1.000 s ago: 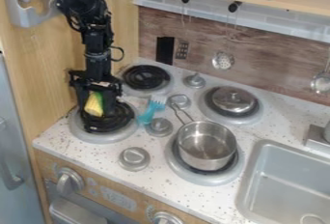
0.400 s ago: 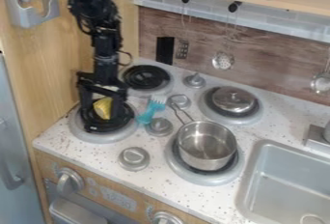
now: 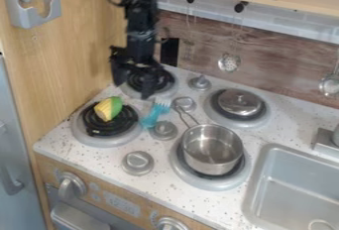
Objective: Put the green and yellow thing on the botton left burner
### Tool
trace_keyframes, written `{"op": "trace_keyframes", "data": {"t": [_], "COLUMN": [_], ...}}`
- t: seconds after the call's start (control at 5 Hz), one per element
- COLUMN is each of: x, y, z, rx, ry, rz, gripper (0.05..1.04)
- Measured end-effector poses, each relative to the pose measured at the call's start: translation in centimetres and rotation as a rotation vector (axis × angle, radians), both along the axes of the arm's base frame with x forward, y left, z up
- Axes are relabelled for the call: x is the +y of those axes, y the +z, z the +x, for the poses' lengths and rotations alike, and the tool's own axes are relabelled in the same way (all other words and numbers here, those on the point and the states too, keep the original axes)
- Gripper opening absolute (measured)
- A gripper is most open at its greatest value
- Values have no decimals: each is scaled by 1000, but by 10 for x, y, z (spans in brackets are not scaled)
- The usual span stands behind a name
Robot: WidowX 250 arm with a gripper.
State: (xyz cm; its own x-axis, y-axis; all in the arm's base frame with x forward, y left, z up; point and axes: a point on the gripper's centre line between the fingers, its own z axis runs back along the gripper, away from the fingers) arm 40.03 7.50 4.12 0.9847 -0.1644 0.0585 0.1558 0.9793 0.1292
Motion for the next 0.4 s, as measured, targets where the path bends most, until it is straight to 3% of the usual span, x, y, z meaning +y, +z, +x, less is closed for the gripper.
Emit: {"op": "trace_keyframes", "data": {"t": [0.2,0.4], "x": [-13,-20], "y": [2,-10], "z": [-5,-16], "rx": [-15,13], "ry": [-8,14], "rz": [-16,-59], "gripper": [999,999]}}
